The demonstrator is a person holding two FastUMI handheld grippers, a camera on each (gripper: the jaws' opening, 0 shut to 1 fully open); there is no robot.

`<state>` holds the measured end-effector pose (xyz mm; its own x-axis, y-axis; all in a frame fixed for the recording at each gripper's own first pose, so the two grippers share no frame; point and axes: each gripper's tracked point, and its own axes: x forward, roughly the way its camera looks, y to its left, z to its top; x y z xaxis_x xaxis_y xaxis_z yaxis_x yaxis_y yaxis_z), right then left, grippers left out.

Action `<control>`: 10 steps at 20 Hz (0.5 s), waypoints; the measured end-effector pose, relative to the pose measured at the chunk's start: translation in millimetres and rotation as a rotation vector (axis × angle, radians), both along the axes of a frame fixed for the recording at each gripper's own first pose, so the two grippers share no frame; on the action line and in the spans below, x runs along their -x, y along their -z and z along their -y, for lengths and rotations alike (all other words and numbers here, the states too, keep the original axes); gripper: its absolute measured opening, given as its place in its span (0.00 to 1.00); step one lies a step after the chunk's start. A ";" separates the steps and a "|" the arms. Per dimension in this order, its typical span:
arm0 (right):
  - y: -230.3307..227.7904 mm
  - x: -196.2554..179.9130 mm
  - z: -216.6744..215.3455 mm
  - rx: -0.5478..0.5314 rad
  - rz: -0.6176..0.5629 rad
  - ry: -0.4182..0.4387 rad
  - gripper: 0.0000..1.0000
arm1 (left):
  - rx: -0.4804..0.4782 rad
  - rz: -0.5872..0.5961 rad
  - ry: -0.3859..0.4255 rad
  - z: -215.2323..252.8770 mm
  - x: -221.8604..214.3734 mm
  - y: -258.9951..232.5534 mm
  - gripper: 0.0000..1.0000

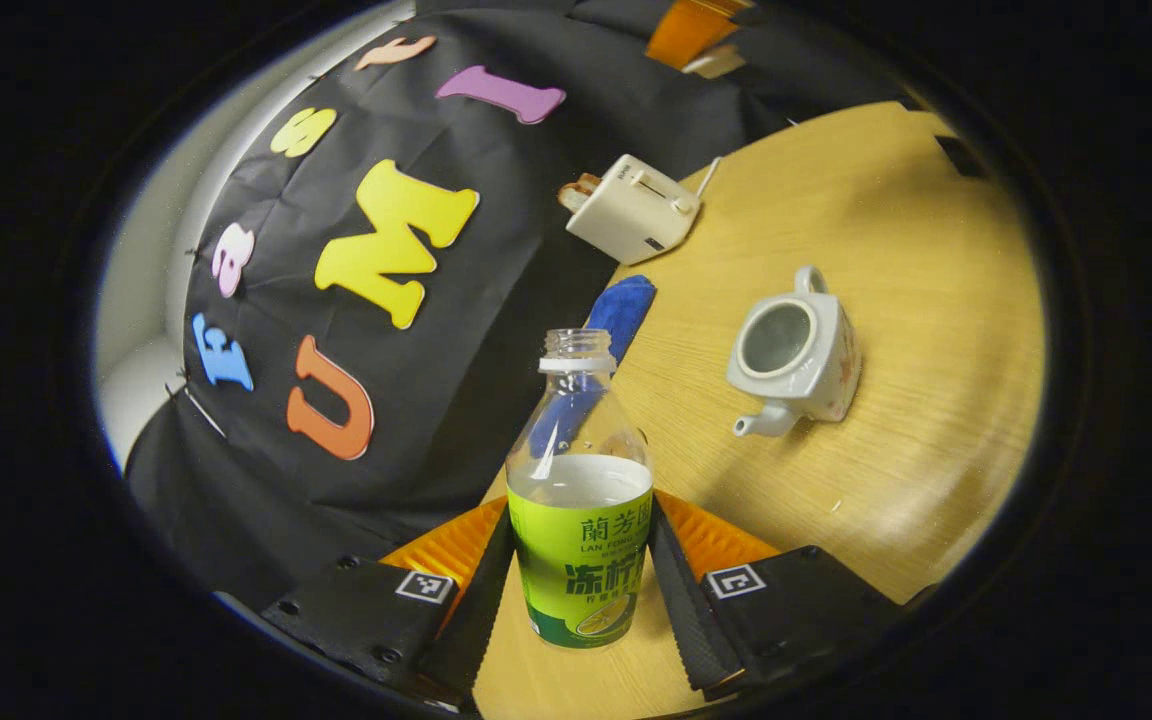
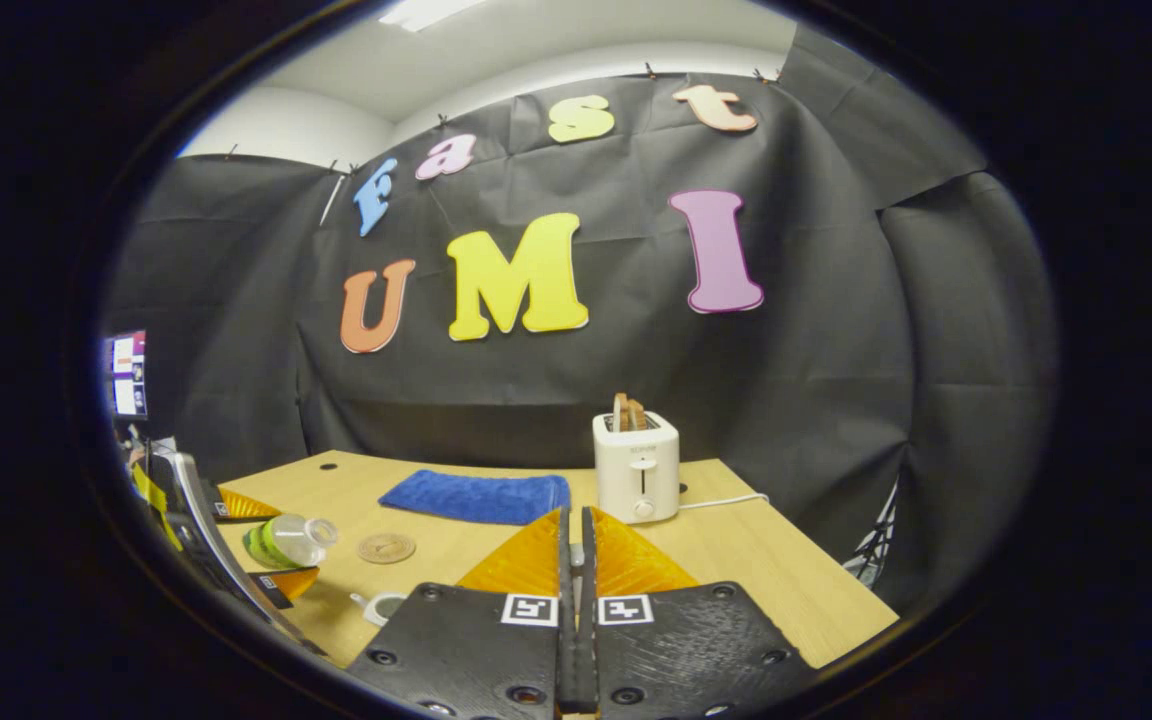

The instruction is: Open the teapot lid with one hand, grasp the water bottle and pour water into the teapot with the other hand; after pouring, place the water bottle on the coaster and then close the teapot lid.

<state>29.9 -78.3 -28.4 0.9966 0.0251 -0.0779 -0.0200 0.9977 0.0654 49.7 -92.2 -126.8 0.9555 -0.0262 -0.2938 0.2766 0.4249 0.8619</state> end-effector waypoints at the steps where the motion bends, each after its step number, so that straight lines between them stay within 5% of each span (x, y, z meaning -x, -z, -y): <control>1: 0.8 0.0 0.5 0.002 -0.003 0.002 0.00 | -0.051 -0.005 0.010 2.4 1.8 -0.1 0.73; 10: 4.2 -0.2 11.4 0.025 -0.019 0.024 0.00 | -0.387 -0.037 0.070 11.7 9.7 -0.9 0.76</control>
